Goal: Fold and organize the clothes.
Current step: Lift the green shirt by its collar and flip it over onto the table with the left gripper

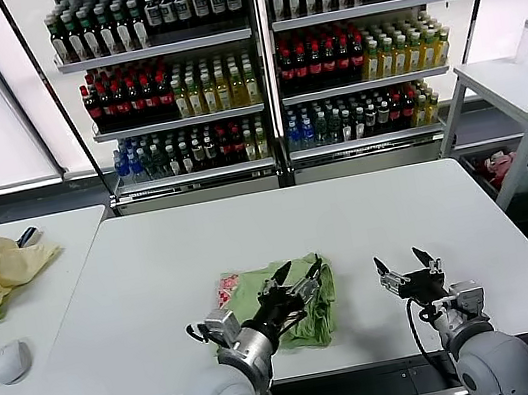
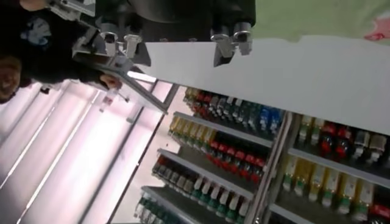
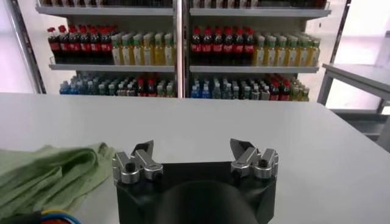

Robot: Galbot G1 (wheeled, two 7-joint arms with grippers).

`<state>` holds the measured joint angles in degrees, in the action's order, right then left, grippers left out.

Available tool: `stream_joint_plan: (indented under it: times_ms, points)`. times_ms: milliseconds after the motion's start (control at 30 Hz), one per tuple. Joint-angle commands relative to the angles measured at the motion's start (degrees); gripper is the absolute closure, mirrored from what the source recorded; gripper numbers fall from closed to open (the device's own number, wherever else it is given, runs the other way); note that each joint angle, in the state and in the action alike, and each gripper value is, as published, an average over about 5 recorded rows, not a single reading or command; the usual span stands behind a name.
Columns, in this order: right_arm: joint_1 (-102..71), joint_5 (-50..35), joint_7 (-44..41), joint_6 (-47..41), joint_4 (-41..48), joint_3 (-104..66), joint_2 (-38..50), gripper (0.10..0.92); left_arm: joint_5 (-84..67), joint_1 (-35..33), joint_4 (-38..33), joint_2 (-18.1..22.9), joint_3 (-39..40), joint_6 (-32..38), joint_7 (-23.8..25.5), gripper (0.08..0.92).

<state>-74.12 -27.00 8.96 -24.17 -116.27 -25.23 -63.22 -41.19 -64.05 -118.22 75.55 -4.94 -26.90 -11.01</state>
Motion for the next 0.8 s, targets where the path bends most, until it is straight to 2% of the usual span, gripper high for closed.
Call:
stream_joint_plan:
  times_ms: [33, 133, 233, 433, 800]
  points:
    - [0.74, 0.09, -0.01, 0.13, 0.71, 0.31, -0.19, 0.203, 0.45, -4.09, 0.81, -6.98, -13.32, 3.53, -1.84, 0.240]
    - [0.87, 0.16, -0.01, 0.21, 0.99, 0.42, -0.37, 0.203, 3.47, -4.83, 6.18, -8.54, -15.18, 4.61, -2.77, 0.190]
    - [0.82, 0.19, -0.02, 0.22, 1.02, 0.34, -0.43, 0.203, 5.79, -5.97, 8.75, -9.52, -14.92, 5.56, -2.82, 0.179]
    - [0.50, 0.17, 0.00, 0.21, 0.85, -0.31, -0.33, 0.203, 7.72, -5.95, 11.60, -9.60, -12.59, 5.62, -2.31, 0.177]
    - [0.08, 0.10, 0.07, 0.03, -0.02, -1.15, -0.11, 0.203, 0.22, -4.75, 12.50, -8.66, -10.04, 0.06, 0.21, 0.177]
